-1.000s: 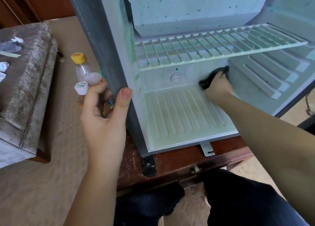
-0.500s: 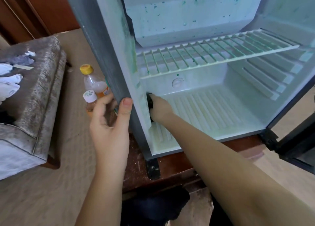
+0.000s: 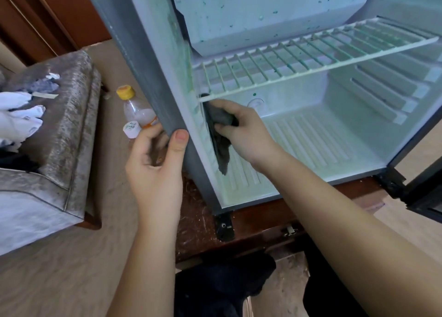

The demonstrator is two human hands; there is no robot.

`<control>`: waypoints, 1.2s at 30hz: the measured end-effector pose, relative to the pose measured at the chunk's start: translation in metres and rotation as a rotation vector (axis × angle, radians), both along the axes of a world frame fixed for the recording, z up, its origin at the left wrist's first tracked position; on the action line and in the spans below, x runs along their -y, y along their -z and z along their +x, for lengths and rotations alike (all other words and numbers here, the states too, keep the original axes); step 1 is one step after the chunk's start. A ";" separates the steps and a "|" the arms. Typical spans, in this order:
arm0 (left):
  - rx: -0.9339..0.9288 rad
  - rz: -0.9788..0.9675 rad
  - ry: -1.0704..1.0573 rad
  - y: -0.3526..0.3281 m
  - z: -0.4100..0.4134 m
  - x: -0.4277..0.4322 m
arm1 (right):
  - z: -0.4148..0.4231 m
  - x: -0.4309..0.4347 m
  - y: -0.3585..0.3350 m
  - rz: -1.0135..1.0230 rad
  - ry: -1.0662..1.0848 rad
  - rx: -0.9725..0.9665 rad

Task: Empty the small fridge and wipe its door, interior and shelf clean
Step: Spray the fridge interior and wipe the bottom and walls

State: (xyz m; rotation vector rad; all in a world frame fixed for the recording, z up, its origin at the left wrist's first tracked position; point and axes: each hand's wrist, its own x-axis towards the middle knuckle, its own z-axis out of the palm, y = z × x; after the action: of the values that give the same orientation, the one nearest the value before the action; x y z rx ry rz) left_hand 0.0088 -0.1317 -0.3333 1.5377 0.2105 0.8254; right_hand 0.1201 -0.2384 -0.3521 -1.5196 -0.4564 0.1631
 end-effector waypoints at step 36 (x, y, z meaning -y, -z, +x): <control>-0.019 -0.020 -0.049 0.000 -0.002 0.003 | -0.073 0.018 -0.043 -0.649 0.369 0.918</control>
State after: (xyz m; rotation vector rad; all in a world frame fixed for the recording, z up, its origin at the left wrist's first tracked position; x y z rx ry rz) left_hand 0.0071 -0.1345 -0.3332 1.5272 0.2705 0.8449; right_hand 0.0467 -0.2569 -0.3089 -2.2531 -0.8818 -0.7800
